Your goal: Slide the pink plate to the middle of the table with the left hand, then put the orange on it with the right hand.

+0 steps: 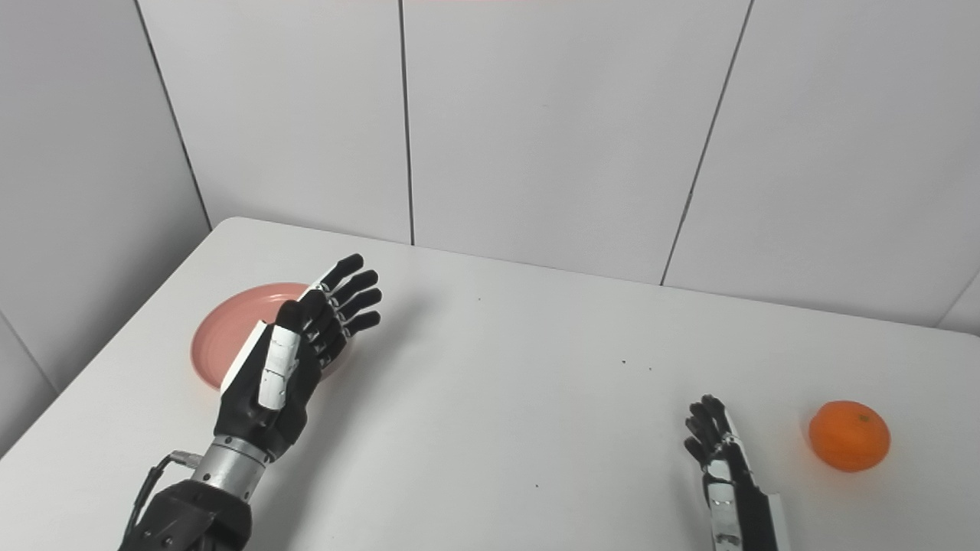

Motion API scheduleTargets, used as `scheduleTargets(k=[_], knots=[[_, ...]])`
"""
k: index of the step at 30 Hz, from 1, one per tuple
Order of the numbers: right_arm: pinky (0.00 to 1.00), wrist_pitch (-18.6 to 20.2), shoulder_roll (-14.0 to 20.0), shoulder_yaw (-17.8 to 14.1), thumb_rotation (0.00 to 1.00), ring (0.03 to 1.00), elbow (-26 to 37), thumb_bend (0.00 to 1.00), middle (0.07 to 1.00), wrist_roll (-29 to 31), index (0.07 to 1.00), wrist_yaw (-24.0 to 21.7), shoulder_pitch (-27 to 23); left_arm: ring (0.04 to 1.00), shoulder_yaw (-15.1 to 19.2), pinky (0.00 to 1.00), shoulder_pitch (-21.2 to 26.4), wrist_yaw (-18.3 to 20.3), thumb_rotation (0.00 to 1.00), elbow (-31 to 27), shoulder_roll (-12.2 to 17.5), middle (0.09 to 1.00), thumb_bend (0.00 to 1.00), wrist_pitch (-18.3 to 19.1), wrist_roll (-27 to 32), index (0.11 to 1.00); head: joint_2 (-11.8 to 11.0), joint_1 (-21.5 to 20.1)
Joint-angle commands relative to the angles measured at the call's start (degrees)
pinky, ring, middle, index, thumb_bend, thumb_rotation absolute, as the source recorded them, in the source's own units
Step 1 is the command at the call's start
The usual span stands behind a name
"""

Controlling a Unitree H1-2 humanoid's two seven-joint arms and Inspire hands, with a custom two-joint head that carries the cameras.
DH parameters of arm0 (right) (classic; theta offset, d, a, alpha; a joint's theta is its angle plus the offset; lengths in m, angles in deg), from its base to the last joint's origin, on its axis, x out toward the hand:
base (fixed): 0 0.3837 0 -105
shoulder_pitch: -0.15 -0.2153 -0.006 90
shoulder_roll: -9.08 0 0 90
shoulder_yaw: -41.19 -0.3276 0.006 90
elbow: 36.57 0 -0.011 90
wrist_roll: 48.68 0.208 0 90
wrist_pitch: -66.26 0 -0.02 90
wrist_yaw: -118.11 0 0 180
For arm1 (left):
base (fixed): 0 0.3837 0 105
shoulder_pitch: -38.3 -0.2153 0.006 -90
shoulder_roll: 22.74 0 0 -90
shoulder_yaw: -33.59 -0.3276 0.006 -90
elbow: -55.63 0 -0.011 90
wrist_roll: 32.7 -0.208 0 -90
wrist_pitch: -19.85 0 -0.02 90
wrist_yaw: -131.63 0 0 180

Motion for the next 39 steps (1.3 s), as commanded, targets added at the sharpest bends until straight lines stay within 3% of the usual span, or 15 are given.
scheduleTargets(k=[1,4,9,18,28,34,39], knots=[[0.91,-1.6,-1.6,0.7,1.00,0.928,-6.9,0.83,0.915,0.4,0.919,0.2,2.8,0.907,1.3,0.87,3.5,-0.9,0.95,-1.0,1.6,0.906,1.00,1.0,2.0,0.890,0.0,-0.1],[0.91,-1.3,-1.7,0.7,1.00,0.932,-6.8,0.84,0.917,0.1,0.919,0.3,2.7,0.912,3.0,0.88,5.3,-0.4,0.95,1.1,3.8,0.912,1.00,0.0,3.4,0.898,0.0,-0.1],[0.89,-1.0,-1.7,0.8,1.00,0.923,-6.7,0.85,0.912,-0.6,0.916,0.4,2.7,0.891,6.2,0.84,8.7,2.5,0.94,8.8,9.5,0.884,0.99,-5.7,6.1,0.891,0.0,-0.3],[0.88,-1.3,-1.8,0.9,1.00,0.908,-7.0,0.83,0.903,-0.4,0.909,0.1,2.5,0.868,8.0,0.79,13.4,4.2,0.93,17.3,14.9,0.884,1.00,-10.6,7.3,0.887,0.1,-0.4],[0.87,-1.5,-1.7,1.0,1.00,0.891,-7.2,0.81,0.895,-0.6,0.904,-0.1,2.7,0.838,8.6,0.71,17.7,6.4,0.95,24.0,20.2,0.880,0.96,-12.4,7.7,0.912,0.2,-0.5],[0.86,-1.5,-1.6,1.0,1.00,0.885,-7.2,0.81,0.893,-0.3,0.901,-0.4,2.8,0.851,10.0,0.75,19.1,4.5,0.92,26.4,21.4,0.877,0.96,-10.7,7.2,0.899,0.2,-0.5],[0.86,-1.8,-1.6,1.0,1.00,0.879,-7.2,0.80,0.891,-0.2,0.904,-0.4,2.9,0.874,11.8,0.78,20.5,4.9,0.92,31.1,23.6,0.879,0.95,-12.0,7.2,0.932,0.4,-0.6]])
